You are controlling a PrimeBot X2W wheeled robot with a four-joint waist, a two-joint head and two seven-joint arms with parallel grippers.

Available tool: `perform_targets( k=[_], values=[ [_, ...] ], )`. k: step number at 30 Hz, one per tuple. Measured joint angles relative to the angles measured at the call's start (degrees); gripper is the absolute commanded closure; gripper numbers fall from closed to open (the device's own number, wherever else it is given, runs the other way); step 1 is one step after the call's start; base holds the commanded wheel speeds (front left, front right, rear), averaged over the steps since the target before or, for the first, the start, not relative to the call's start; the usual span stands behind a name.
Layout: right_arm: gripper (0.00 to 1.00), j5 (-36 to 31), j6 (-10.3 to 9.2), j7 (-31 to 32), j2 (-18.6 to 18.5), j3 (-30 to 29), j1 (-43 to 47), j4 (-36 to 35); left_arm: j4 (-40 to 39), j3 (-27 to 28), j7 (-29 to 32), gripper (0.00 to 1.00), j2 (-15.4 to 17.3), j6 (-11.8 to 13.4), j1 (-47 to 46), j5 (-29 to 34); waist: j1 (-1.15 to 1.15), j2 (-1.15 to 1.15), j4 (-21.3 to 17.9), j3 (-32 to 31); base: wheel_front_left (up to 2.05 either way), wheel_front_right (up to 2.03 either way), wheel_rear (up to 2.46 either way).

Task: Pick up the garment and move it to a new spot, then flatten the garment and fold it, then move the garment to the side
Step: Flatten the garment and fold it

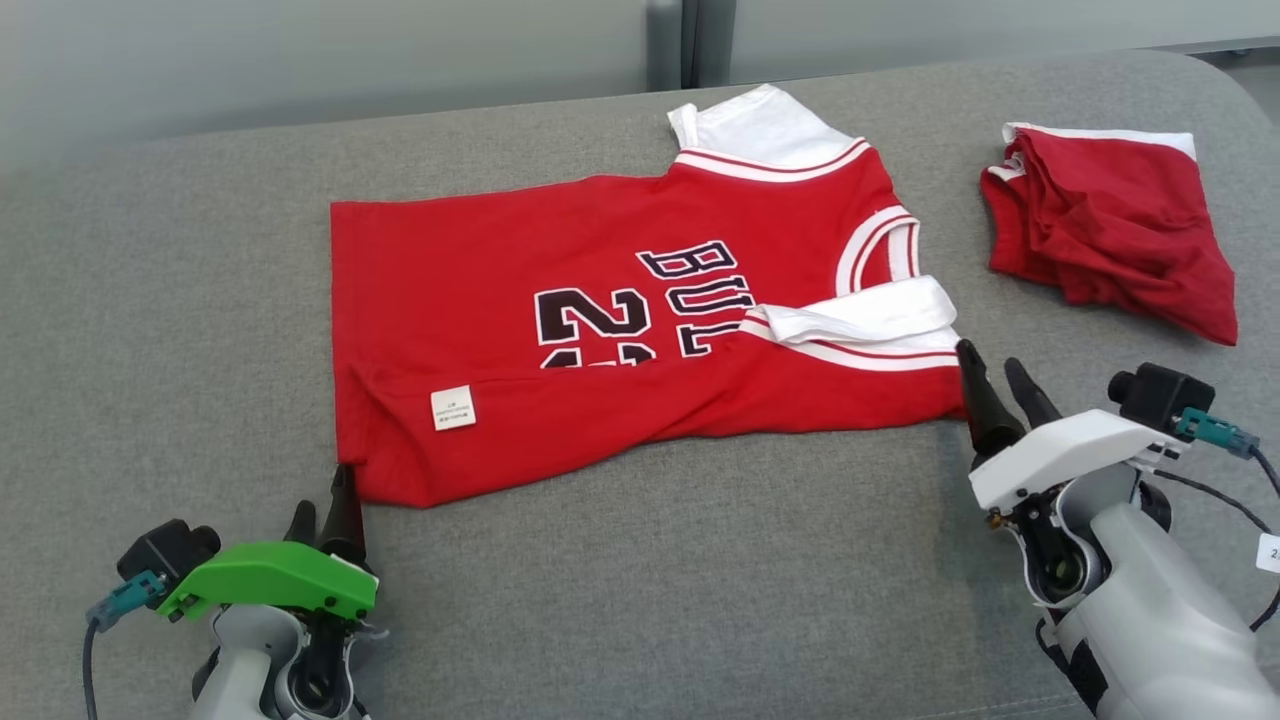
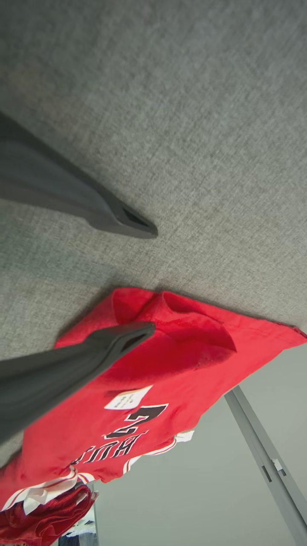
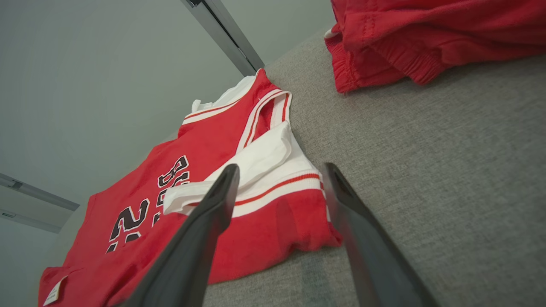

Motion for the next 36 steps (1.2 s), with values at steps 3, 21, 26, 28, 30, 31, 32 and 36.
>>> perform_targets(
  k=[3, 21, 26, 28, 30, 31, 32, 36],
  values=[
    [0.0, 0.0, 0.23, 0.0, 0.6, 0.9, 0.6, -0.4, 0.0, -0.2, 1.0, 0.0, -0.1, -0.5, 0.0, -0.5, 0.0, 0.0, -1.0, -0.3, 0.0, 0.0, 0.0],
    [0.0, 0.2, 0.49, -0.5, 1.5, 3.3, 2.2, -0.8, -0.7, -0.5, 1.5, 0.85, -0.1, -0.5, -2.5, -1.8, 0.0, 0.0, -4.0, 2.6, 0.0, 0.0, 0.0],
    [0.0, 1.5, 0.49, -0.5, 1.9, 3.4, 2.2, -0.4, -0.6, -1.4, 1.4, 1.0, -0.3, -0.5, -2.6, -2.7, 0.0, 0.0, -3.7, 2.9, 0.0, 0.0, 0.0],
    [0.0, 2.3, 0.51, -0.5, 1.9, 3.2, 2.2, 0.1, -0.6, -2.2, 1.4, 1.0, -0.4, -0.9, -2.8, -2.7, 0.0, 0.0, -3.1, 3.1, 0.0, 0.0, 0.0],
    [0.0, 3.0, 0.51, -0.5, 1.9, 3.0, 2.2, 0.5, -0.6, -2.4, 1.4, 1.0, -0.4, -1.0, -3.0, -2.7, 0.0, 0.0, -2.7, 3.2, 0.0, 0.0, 0.0],
    [0.0, 3.4, 0.49, -0.5, 2.0, 2.9, 2.2, 0.6, -0.6, -2.5, 1.4, 1.0, -0.4, -1.3, -3.2, -2.7, 0.0, 0.0, -2.4, 3.3, 0.0, 0.0, 0.0],
    [0.0, 4.1, 0.49, -0.5, 2.1, 2.7, 2.1, 0.6, -0.7, -2.8, 1.4, 1.0, -0.4, -1.5, -3.2, -2.7, 0.0, 0.0, -2.1, 3.3, 0.0, 0.0, 0.0],
    [0.0, 8.0, 0.49, -0.3, 3.2, 0.9, 1.6, 1.0, -1.0, -3.7, 1.4, 1.0, -0.5, -2.0, -3.5, -2.7, 0.0, 0.0, -1.0, 3.5, 0.0, 0.0, 0.0]
  ],
)
